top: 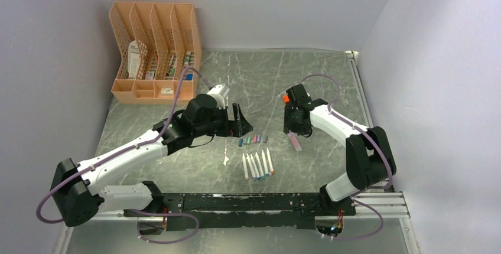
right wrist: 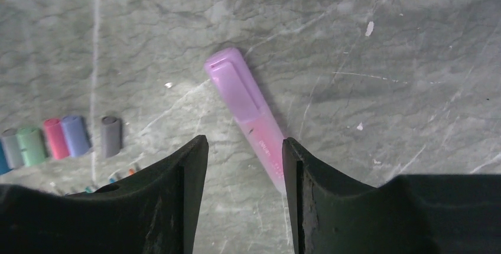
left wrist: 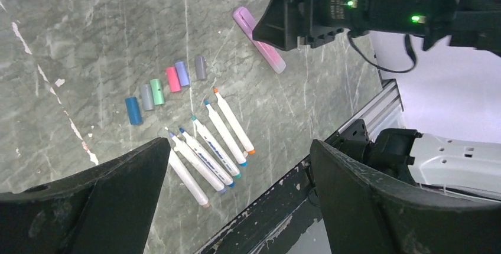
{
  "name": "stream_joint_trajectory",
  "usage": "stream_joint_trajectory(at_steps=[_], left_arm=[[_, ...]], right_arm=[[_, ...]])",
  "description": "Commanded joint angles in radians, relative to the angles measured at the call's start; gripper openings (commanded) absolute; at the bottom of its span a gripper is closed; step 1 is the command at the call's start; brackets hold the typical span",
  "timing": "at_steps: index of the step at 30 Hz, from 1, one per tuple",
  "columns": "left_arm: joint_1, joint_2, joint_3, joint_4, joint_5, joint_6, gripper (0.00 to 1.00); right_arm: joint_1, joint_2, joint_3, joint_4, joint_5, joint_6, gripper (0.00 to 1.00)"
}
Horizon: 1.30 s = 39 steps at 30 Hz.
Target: Open the pen caps
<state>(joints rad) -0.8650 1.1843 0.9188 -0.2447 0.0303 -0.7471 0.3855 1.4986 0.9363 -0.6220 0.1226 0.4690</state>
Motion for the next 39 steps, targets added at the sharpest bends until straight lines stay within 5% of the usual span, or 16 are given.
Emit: stream_joint_trajectory(at_steps=[1,12,19,26,33,39], left_arm=[[0.018,-0.057,-0.036,-0.025,-0.026,0.018,1.0],[0.052,-0.053,-0.075,0.015,0.031,0.013,1.0],[0.054,-0.003,-0.054,0.052,0.078,0.009,1.0],[0.055,0.049,-0.061,0.189,0.218,-0.019,1.0],[0.055,0.097,-0.077,0.405,0.321,-0.1,1.0],[0.055,0.117,-0.087,0.505,0.302,-0.166,1.0]], right_arm=[[-0.016,0.047,-0.028,0.058,0.021,-0.016,0.48],[-0.019,0.146,-0.09,0.113,0.047,-0.02,0.41],[-0.002,0.126,-0.079,0.106,-0.01,-0.028,0.09],[0.024,-0.103,-0.036,0.037,-0.099,-0.066,0.02],[0.026,-0.366,-0.016,0.039,-0.473,-0.112,0.01],[0.041,-0.457,-0.016,0.03,-0.598,-0.097,0.02]])
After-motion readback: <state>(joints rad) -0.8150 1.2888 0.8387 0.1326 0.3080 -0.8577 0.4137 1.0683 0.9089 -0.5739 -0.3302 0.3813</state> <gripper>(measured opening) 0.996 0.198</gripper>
